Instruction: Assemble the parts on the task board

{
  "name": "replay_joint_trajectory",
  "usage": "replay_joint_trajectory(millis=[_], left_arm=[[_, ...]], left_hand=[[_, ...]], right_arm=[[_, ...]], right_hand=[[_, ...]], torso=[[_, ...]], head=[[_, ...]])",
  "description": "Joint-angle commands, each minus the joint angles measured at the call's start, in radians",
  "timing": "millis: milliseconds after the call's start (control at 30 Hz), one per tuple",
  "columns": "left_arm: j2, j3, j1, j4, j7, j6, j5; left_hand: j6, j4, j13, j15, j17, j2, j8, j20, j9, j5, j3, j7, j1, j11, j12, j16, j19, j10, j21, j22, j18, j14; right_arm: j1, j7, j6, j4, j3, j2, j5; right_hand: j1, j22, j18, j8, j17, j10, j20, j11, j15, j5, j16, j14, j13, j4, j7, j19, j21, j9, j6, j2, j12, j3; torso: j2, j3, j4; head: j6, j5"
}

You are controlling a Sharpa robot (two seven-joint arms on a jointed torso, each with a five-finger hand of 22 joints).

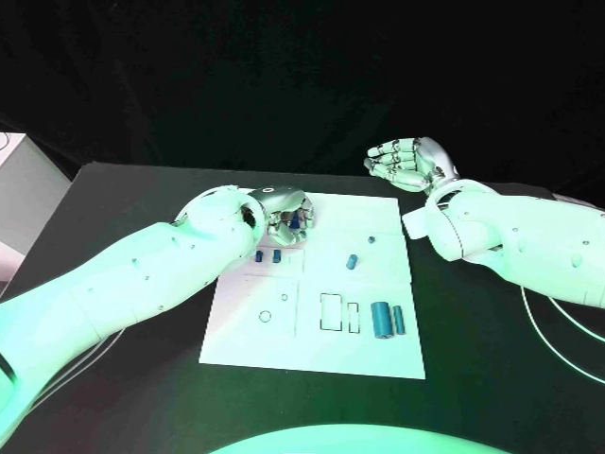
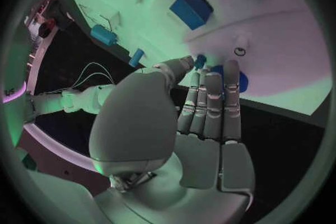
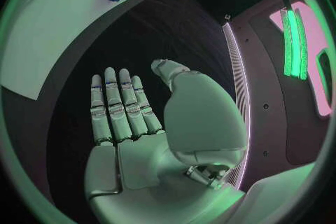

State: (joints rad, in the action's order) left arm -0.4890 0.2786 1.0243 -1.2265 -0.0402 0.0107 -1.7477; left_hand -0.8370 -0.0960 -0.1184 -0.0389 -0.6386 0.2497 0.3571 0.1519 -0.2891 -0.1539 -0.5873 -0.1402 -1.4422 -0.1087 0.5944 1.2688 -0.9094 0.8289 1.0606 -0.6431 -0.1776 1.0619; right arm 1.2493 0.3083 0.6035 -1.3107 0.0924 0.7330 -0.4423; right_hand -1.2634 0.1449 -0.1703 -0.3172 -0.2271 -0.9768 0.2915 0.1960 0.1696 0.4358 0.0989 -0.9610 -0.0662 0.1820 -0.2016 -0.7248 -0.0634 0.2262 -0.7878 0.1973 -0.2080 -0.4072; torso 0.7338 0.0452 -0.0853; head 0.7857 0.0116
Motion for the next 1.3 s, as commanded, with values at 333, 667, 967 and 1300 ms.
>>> replay_joint_trajectory(millis=[333, 667, 967, 1300], left_arm=[[-0.001, -0.007, -0.001, 0.000, 0.000, 0.043, 0.000], [-0.006, -0.011, -0.001, -0.004, -0.005, 0.055, 0.001], [-0.007, -0.014, -0.001, -0.006, -0.003, 0.087, 0.005], [-0.003, -0.022, -0.001, 0.003, -0.005, 0.094, 0.005]], left_hand=[[-0.040, 0.010, 0.006, 0.006, -0.032, -0.016, -0.008, -0.014, 0.003, 0.006, -0.017, 0.000, 0.007, 0.010, 0.000, 0.036, -0.001, 0.044, 0.019, -0.011, -0.007, 0.034], [-0.046, 0.013, 0.007, 0.006, -0.031, -0.018, -0.010, -0.014, 0.003, 0.005, -0.019, -0.001, 0.008, 0.009, -0.002, 0.041, -0.001, 0.046, 0.022, -0.013, -0.007, 0.035], [-0.087, 0.026, 0.009, 0.009, -0.054, -0.036, -0.007, -0.016, 0.000, 0.006, -0.027, -0.004, 0.009, 0.014, -0.002, 0.068, 0.002, 0.087, 0.036, -0.022, -0.007, 0.058], [-0.105, 0.040, 0.014, 0.013, -0.067, -0.047, -0.014, -0.020, -0.001, 0.006, -0.033, -0.006, 0.007, 0.020, -0.012, 0.085, 0.001, 0.124, 0.048, -0.029, -0.007, 0.075]], right_arm=[[0.000, 0.014, -0.015, 0.001, 0.000, -0.003, -0.002], [0.000, 0.014, -0.015, 0.001, 0.000, -0.002, -0.002], [0.000, 0.015, -0.016, 0.002, 0.000, -0.003, -0.002], [0.000, 0.015, -0.017, 0.002, 0.000, -0.003, -0.002]], right_hand=[[-0.005, -0.001, -0.008, -0.004, 0.001, 0.000, -0.002, 0.004, 0.003, 0.002, -0.007, 0.002, 0.002, -0.004, -0.058, 0.007, -0.001, -0.001, 0.009, -0.001, -0.004, -0.001], [-0.005, -0.001, -0.008, -0.004, 0.001, 0.000, -0.002, 0.004, 0.003, 0.002, -0.007, 0.002, 0.002, -0.004, -0.058, 0.007, -0.001, -0.001, 0.009, -0.001, -0.004, -0.001], [-0.005, -0.001, -0.008, -0.004, 0.001, 0.000, -0.002, 0.004, 0.003, 0.002, -0.007, 0.002, 0.002, -0.004, -0.058, 0.007, -0.001, -0.001, 0.009, -0.001, -0.004, -0.001], [-0.005, -0.001, -0.008, -0.004, 0.001, 0.000, -0.002, 0.004, 0.003, 0.002, -0.007, 0.002, 0.002, -0.004, -0.058, 0.007, -0.001, -0.001, 0.009, -0.001, -0.004, -0.001]], torso=[[0.000, 0.0002, -0.0006], [-0.001, 0.0001, -0.0002], [-0.001, -0.0002, -0.0001], [0.000, 0.0002, 0.0007]], head=[[0.005, 0.000], [0.008, -0.001], [0.010, -0.001], [0.012, -0.001]])
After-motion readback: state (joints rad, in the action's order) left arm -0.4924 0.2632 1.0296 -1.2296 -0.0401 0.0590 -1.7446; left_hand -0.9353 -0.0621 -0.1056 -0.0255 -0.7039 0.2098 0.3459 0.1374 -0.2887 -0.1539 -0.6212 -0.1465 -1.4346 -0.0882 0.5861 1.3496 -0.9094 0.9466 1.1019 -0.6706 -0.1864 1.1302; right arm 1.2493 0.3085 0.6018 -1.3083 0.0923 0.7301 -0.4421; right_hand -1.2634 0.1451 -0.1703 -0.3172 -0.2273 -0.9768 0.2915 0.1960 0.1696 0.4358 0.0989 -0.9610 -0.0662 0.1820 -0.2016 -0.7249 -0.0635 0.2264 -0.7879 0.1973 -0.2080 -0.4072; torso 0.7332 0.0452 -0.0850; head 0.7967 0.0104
